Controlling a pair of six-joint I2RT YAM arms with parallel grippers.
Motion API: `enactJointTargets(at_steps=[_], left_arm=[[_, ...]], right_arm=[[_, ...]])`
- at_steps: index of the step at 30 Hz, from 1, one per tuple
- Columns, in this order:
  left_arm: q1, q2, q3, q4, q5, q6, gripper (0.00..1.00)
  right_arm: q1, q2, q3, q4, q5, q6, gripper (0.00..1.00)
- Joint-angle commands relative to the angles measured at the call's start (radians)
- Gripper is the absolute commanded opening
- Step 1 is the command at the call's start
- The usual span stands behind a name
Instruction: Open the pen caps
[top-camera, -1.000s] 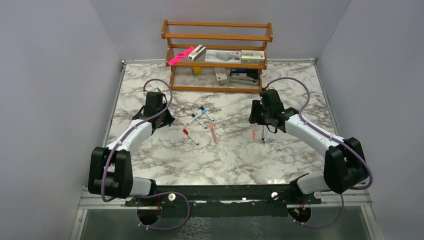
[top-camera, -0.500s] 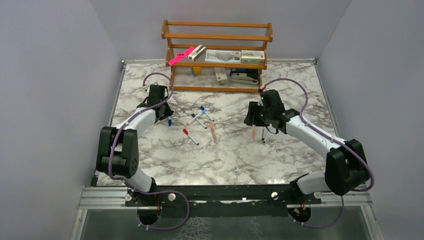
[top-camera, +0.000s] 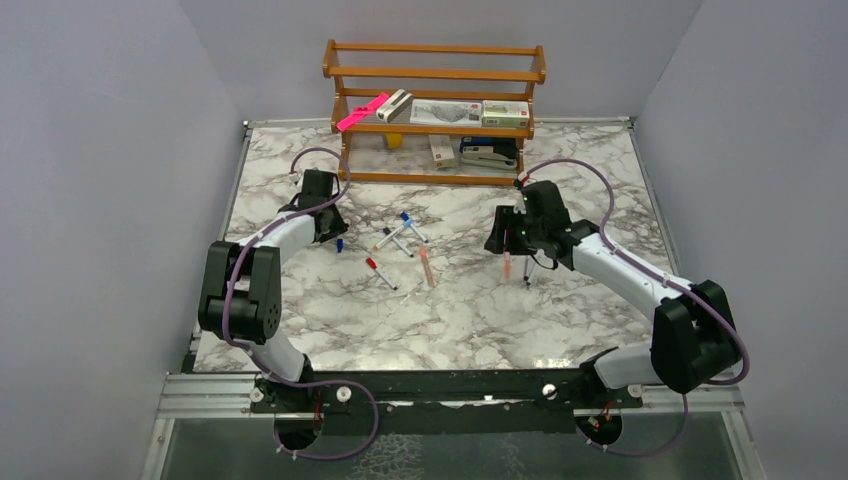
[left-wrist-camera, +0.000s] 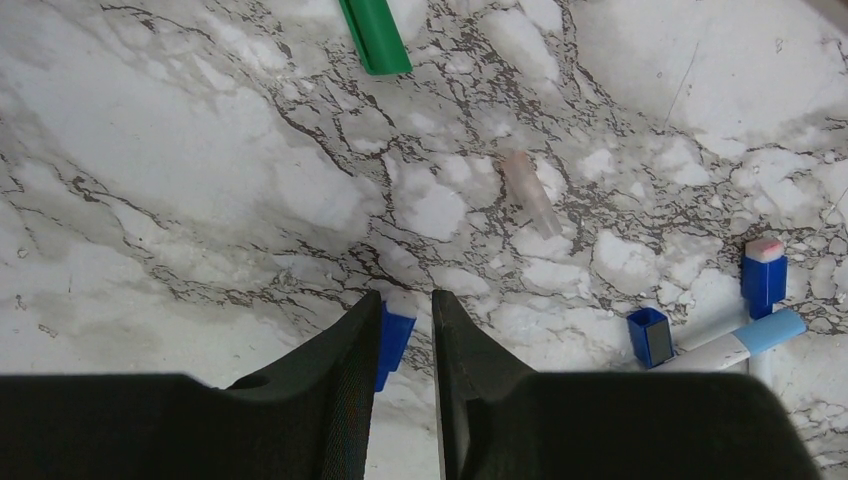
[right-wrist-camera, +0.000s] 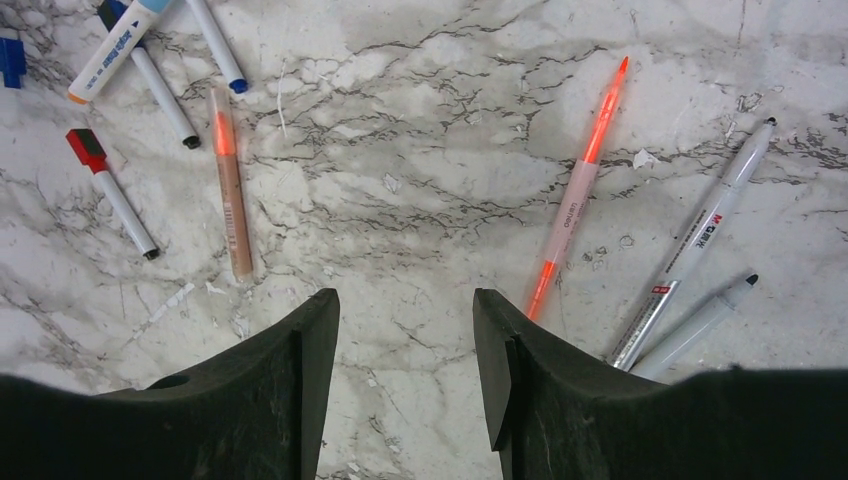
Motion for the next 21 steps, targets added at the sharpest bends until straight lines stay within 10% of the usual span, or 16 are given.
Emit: enactJointTargets(at_steps=[1, 14, 18, 21], left_arm=[[0.005, -0.02, 0.022, 0.001, -0.006, 0.01, 0.28], [0.005, -0.246, 0.017, -0.063, 0.216, 0.02, 0.39], [0.005, -0.316, -0.019, -0.063, 0.298, 0.01, 0.55], [0.004, -0.348, -0.034, -0.06, 0.338, 0.007, 0.92]], right_arm=[[0.004, -0.028, -0.009, 0.038, -0.04, -0.013, 0.52], [0.185, 0.082, 0.08, 0.024, -0.01, -0.03, 0.52], [0.259, 0.164, 0.152, 0.001, 0.045, -0.028, 0.51], [0.299, 0.239, 0.203, -0.002, 0.089, -0.031, 0.46]])
